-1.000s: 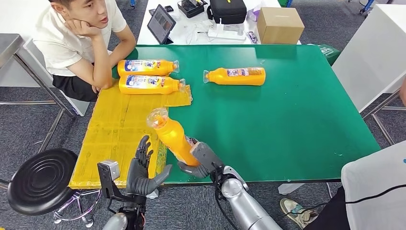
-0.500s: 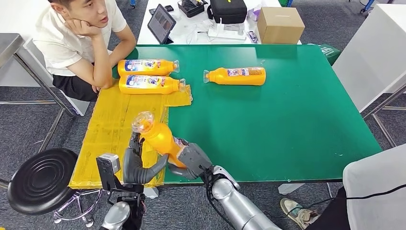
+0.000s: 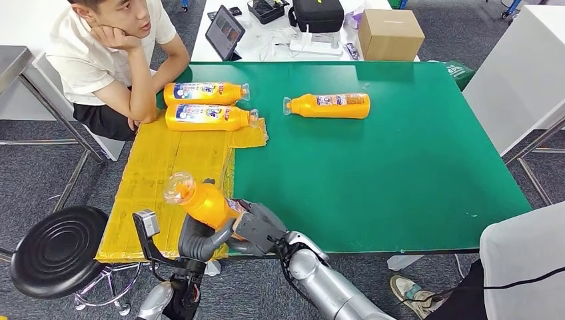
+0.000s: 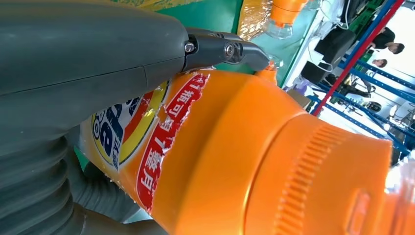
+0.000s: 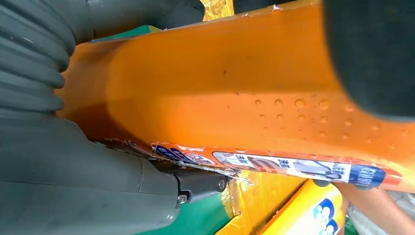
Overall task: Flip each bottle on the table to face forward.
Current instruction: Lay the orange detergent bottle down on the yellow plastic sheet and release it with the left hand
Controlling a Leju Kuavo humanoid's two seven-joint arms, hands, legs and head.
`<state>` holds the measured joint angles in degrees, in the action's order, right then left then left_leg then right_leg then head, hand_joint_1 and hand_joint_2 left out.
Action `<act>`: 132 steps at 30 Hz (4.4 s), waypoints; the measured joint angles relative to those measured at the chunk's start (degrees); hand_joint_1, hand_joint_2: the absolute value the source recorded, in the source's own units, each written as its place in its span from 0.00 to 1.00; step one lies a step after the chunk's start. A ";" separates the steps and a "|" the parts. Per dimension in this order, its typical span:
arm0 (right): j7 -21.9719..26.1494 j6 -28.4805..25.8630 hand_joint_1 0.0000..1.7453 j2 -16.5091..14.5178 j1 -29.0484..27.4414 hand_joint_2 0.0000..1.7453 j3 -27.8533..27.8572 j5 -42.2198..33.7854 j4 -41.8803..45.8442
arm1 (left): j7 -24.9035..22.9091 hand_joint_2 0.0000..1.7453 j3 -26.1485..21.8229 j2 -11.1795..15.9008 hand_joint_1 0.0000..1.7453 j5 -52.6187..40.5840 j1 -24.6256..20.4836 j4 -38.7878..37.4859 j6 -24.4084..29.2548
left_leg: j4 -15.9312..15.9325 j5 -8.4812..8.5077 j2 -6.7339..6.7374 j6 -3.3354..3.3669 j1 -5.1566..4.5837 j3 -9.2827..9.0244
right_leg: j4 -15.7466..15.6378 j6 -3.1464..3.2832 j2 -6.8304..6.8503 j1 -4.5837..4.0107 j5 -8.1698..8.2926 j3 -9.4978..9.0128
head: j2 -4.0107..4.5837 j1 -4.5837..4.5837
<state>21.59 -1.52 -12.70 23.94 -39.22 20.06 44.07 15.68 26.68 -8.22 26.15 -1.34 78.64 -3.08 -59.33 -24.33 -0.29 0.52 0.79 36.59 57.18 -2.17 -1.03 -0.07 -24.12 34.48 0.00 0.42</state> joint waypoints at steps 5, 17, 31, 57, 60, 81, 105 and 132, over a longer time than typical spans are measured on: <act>0.05 -0.05 1.00 0.00 0.16 1.00 -0.32 -0.02 -0.09 | 0.03 1.00 -0.16 0.00 0.00 -0.05 0.08 0.00 0.02 | 0.00 0.00 0.00 0.00 0.00 0.00 | 0.00 0.00 0.00 0.00 0.00 0.00 | 0.00 0.00; -0.42 -0.56 1.00 -0.20 1.63 1.00 -2.17 0.15 -1.07 | 4.66 1.00 -0.20 -0.51 1.00 -6.80 -1.70 -0.38 9.20 | 0.00 0.02 0.00 -0.01 0.00 0.01 | 0.01 0.00 0.00 0.00 0.01 0.02 | 0.00 0.00; 0.87 -0.45 0.00 -0.54 0.90 0.00 -4.10 -2.51 -0.12 | 2.45 1.00 -2.00 -0.65 1.00 3.57 -1.95 -0.42 -1.33 | -0.01 0.02 0.01 -0.02 0.00 0.02 | 0.01 0.00 0.00 0.00 0.01 0.04 | 0.00 -0.01; 4.80 -24.68 0.00 3.54 -12.94 0.00 -3.97 12.21 17.51 | 4.37 1.00 -8.31 4.20 1.00 -28.97 -3.05 1.55 17.93 | 0.00 0.00 0.02 -0.03 0.00 0.03 | 0.01 0.02 0.02 0.00 -0.01 0.10 | 0.00 -0.01; 3.94 -25.49 0.00 4.14 -13.86 0.00 -3.93 14.88 18.68 | 2.83 1.00 -8.92 4.71 1.00 -38.16 -3.50 1.55 23.24 | 0.00 0.01 0.01 -0.03 0.01 0.03 | 0.01 0.02 0.03 0.00 -0.01 0.09 | 0.00 0.01; 7.19 -19.68 0.00 3.78 -18.15 0.00 -3.51 13.97 24.93 | -15.45 1.00 -6.65 6.28 1.00 -94.45 -26.83 -30.39 15.99 | -0.02 0.17 -0.07 -0.04 -0.07 0.05 | 0.01 0.00 0.11 0.10 0.05 0.09 | 0.00 0.01; 10.24 -21.17 0.00 2.54 -18.84 0.00 -4.33 11.63 23.69 | -10.32 1.00 -2.26 2.49 0.00 -84.61 -38.74 -49.71 -0.87 | -0.01 0.26 -0.35 0.04 -0.08 -0.03 | 0.02 0.00 0.38 0.10 0.04 -0.19 | 0.00 0.00; 13.28 -24.17 0.00 2.36 -17.11 0.00 -6.47 9.25 17.99 | 1.52 1.00 -1.64 8.02 0.00 -50.67 -30.84 -34.22 -7.13 | 0.00 0.28 -0.32 -0.01 0.01 0.05 | 0.03 0.02 0.39 0.09 0.02 -0.04 | 0.00 0.01</act>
<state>34.87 -25.69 -10.34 6.83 -45.70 29.31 62.06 17.20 25.04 -0.20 -24.52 -32.18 44.42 -10.21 -59.33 -24.05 -0.61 0.51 0.79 36.64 57.21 -2.15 -0.64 0.02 -24.10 34.44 0.00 0.42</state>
